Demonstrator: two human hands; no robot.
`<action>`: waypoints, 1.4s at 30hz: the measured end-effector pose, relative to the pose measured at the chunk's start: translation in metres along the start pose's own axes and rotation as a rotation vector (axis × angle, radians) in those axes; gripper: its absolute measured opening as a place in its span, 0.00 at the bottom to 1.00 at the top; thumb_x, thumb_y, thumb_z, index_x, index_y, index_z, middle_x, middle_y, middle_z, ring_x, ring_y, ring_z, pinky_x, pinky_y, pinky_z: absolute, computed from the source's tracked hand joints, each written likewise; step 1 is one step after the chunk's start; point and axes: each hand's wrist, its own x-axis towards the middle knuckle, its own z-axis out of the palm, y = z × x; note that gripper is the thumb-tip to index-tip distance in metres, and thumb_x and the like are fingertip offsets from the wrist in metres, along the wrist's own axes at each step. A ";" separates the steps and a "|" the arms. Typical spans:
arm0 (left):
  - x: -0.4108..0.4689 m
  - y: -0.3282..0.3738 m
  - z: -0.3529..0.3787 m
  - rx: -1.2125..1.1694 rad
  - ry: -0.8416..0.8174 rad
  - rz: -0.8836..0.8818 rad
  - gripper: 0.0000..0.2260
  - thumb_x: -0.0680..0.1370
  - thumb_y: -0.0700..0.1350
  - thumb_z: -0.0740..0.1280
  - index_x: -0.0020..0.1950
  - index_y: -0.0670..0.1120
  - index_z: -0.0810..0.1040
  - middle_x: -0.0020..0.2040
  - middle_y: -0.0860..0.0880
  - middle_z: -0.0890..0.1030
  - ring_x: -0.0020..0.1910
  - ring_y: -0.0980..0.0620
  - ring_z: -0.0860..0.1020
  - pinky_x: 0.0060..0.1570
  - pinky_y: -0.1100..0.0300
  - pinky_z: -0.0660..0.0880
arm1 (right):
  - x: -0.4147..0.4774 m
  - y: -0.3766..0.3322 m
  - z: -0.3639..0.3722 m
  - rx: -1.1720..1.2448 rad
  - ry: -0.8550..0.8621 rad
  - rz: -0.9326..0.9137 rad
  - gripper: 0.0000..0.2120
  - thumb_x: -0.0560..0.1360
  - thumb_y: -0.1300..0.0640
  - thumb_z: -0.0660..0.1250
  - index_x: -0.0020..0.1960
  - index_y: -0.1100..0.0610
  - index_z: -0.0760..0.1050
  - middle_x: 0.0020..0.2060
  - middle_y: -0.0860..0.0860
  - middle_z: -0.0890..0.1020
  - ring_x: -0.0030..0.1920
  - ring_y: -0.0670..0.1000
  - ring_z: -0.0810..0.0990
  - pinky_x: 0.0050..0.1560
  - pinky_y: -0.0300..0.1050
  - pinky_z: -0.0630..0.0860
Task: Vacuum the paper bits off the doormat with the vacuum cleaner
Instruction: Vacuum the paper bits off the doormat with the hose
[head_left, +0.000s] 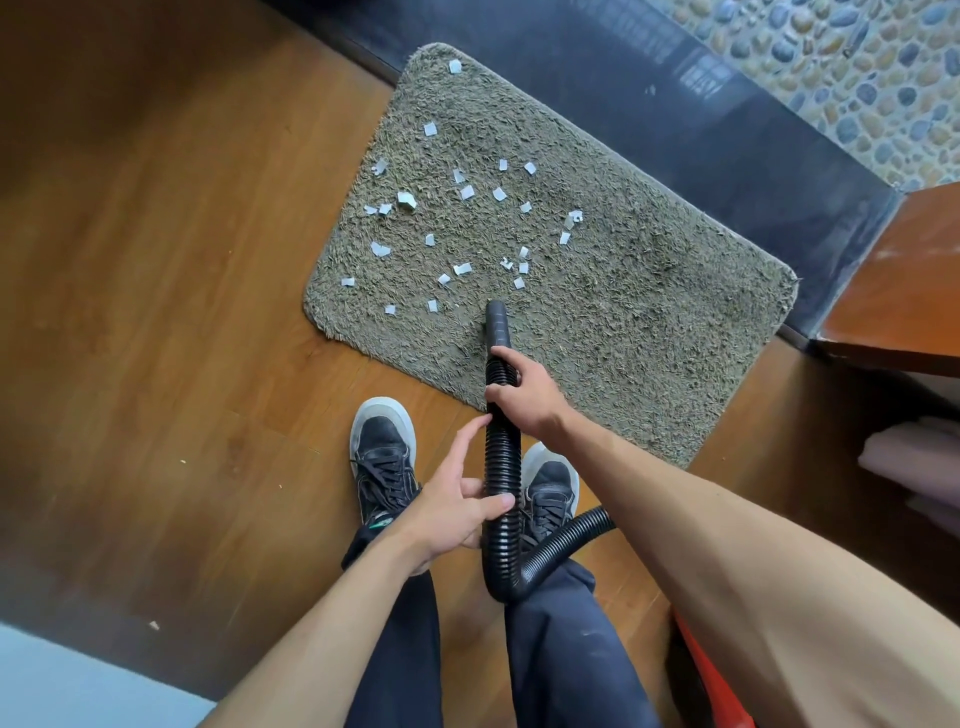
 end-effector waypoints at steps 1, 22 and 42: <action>0.001 0.002 -0.001 0.003 -0.003 -0.001 0.37 0.79 0.36 0.67 0.74 0.70 0.56 0.46 0.47 0.86 0.45 0.51 0.84 0.52 0.40 0.80 | 0.000 -0.001 -0.001 0.003 0.009 0.001 0.35 0.63 0.52 0.65 0.71 0.45 0.69 0.58 0.53 0.79 0.55 0.54 0.80 0.60 0.55 0.77; 0.027 0.034 -0.013 0.033 -0.036 0.031 0.36 0.79 0.36 0.67 0.73 0.70 0.57 0.46 0.46 0.85 0.44 0.52 0.83 0.48 0.44 0.82 | 0.023 -0.029 -0.023 -0.032 0.078 -0.063 0.32 0.68 0.56 0.67 0.72 0.47 0.68 0.58 0.53 0.79 0.53 0.54 0.80 0.58 0.50 0.77; 0.044 0.060 -0.005 0.113 -0.036 0.036 0.37 0.79 0.36 0.67 0.73 0.71 0.57 0.48 0.44 0.85 0.46 0.51 0.84 0.48 0.45 0.82 | 0.039 -0.031 -0.048 0.019 0.120 -0.070 0.32 0.69 0.56 0.67 0.72 0.48 0.68 0.59 0.53 0.79 0.54 0.54 0.80 0.59 0.54 0.78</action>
